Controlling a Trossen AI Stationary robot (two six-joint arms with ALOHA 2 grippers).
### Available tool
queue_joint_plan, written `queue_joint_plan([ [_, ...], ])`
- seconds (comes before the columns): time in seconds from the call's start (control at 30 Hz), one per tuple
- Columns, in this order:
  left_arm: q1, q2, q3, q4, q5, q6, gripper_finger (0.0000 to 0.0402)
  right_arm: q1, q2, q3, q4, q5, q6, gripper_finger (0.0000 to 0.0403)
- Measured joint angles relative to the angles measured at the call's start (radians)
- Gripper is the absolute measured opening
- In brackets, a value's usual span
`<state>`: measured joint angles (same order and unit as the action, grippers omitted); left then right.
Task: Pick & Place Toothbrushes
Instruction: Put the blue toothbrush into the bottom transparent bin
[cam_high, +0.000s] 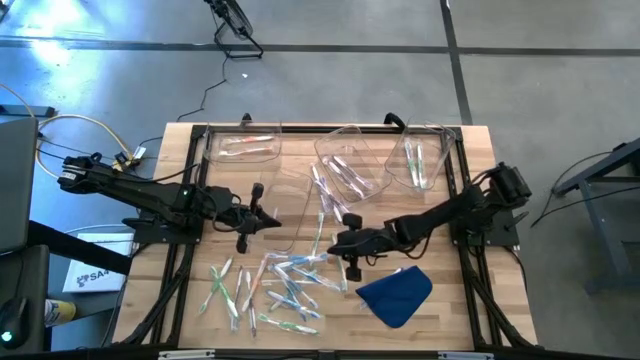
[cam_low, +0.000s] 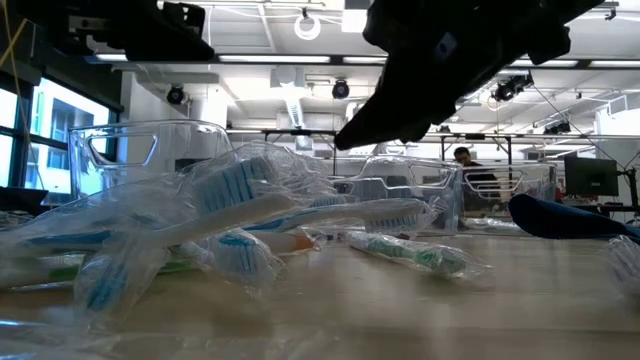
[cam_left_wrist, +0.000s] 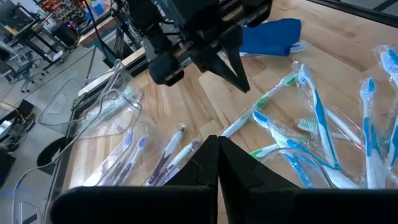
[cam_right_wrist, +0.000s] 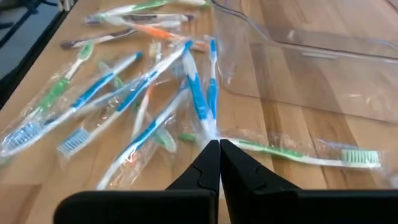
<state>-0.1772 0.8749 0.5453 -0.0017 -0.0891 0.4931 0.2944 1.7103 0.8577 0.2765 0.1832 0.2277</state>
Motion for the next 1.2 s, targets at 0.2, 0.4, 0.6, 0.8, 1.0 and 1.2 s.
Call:
queue_joint_plan([
  [0.2,0.000,0.000,0.000,-0.001,-0.001,0.000,0.0000,-0.021,0.000,0.000,0.004,-0.003,0.041,0.0004],
  [0.4,0.000,0.000,0.000,-0.001,-0.001,0.000,0.0000,-0.036,0.000,0.000,0.000,-0.004,0.040,0.0004],
  [0.6,0.000,0.000,0.000,-0.001,-0.001,0.000,0.0000,-0.050,0.000,0.000,-0.037,-0.071,0.035,0.0004],
  [0.8,0.000,0.000,0.000,-0.001,-0.001,0.000,0.0000,-0.050,0.000,0.000,-0.041,-0.061,0.037,0.0024],
  [1.0,0.000,0.000,0.000,0.000,-0.001,0.000,0.0000,-0.050,0.000,0.000,-0.041,-0.059,0.034,0.0099],
  [1.2,0.000,0.000,0.000,-0.001,-0.001,0.000,0.0000,-0.051,0.000,0.000,-0.041,-0.097,0.035,0.0132],
])
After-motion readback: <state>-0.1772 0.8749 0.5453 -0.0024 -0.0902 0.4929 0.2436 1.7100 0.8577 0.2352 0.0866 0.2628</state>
